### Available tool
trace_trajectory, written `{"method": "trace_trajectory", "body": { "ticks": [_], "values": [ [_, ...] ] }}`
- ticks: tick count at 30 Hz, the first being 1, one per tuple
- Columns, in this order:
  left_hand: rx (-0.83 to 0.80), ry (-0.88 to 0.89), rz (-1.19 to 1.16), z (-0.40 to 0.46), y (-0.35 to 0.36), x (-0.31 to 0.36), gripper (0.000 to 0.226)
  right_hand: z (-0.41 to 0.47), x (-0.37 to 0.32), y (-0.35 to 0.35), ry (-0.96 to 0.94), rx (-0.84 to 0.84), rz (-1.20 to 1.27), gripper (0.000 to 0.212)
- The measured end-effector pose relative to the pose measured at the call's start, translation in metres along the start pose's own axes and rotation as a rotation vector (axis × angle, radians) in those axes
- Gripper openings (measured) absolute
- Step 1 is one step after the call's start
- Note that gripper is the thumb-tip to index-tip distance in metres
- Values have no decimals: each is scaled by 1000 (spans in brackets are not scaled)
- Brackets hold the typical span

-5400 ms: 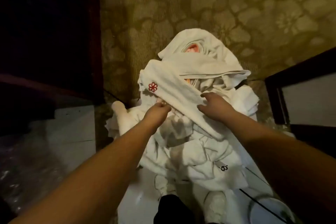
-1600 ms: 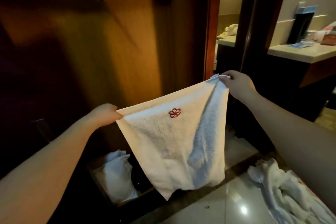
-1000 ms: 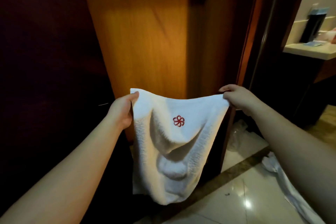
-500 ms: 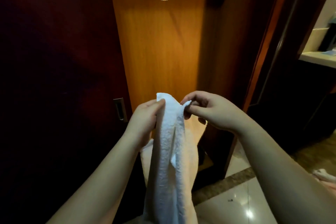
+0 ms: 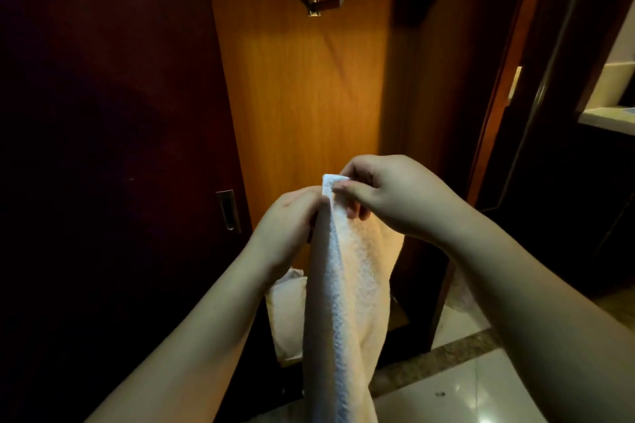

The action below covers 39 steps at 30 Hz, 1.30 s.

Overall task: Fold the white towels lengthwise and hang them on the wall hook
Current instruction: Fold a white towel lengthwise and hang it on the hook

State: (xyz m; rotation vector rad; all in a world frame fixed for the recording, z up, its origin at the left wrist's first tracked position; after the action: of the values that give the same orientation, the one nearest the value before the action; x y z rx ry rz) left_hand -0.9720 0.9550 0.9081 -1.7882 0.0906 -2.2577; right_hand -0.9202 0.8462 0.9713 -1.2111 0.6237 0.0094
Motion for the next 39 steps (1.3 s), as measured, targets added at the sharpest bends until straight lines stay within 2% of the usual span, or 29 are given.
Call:
{"method": "trace_trajectory", "body": {
  "ticks": [3, 6, 8, 13, 18, 20, 23, 26, 29, 34, 37, 39],
  "values": [
    [-48, 4, 53, 0, 9, 6, 32, -5, 0, -7, 9, 15, 23, 14],
    [-26, 46, 152, -1, 20, 18, 14, -10, 5, -14, 27, 2, 30, 14],
    [-24, 57, 185, 0, 25, 21, 10, -13, 7, -17, 29, -26, 30, 14],
    [-41, 56, 235, 4, 37, 21, 17, -21, 15, -19, 21, -124, 30, 14],
    [-23, 60, 264, 9, 45, 21, 18, -26, 21, -26, 22, -48, 45, 13],
    [-9, 66, 271, 10, 46, 19, 19, -28, 24, -26, 27, -72, 86, 11],
    [6, 42, 152, 11, 45, 12, 18, -28, 42, -27, 75, -176, 176, 10],
    [38, 54, -41, 13, 39, 6, 20, -30, 76, -27, 154, -349, 38, 14],
    [82, 69, -110, 15, 29, 4, 16, -42, 109, -9, 236, -591, -91, 10],
    [83, 79, -133, 18, 21, 3, 25, -50, 149, 19, 325, -694, -77, 20],
    [71, 67, -127, 20, 16, -1, 28, -50, 164, 20, 365, -649, 1, 20],
    [74, 55, -108, 20, 10, -7, 29, -45, 170, 1, 389, -508, -35, 21]
  ]
}}
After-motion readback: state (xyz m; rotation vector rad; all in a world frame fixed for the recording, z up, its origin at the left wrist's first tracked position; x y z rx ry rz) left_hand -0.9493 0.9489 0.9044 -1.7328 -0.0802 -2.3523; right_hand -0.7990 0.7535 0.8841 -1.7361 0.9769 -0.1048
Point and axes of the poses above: each hand's wrist, its own z-axis towards the middle knuckle, its own y-axis out of the palm, x = y × z, the point moved 8 cm from there along z, towards the middle knuckle, and after that the axes turned 11 degrees about -x, right-handed, at the moved point
